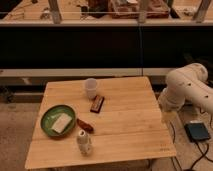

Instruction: Knock the bottle over

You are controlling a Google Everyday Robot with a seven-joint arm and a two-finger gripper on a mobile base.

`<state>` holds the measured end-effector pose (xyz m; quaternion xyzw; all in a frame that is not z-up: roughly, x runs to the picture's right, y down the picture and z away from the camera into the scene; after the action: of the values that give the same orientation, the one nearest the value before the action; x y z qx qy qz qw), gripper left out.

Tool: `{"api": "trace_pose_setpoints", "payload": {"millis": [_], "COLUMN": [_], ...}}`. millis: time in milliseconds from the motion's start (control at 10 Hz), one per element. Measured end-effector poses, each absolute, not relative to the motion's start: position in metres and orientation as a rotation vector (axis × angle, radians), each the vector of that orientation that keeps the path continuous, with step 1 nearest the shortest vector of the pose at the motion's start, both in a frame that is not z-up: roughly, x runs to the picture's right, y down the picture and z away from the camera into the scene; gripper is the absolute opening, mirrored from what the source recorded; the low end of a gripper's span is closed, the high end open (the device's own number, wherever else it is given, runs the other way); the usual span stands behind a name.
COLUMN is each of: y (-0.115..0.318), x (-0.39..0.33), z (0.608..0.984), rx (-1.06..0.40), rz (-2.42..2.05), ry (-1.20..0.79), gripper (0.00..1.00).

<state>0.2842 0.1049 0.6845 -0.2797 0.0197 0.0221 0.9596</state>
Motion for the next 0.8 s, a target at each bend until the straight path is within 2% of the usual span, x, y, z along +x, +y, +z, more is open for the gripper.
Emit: {"api": "trace_pose_setpoints", "payload": {"millis": [400, 800], "y": [0.108, 0.122], "x": [0.272, 0.2], "z": [0.683, 0.679], "rx": [-0.57, -0.581], "rz": [0.023, -0.077], "ry": [0.007, -0.128], "gripper": [0.65, 0.64]}}
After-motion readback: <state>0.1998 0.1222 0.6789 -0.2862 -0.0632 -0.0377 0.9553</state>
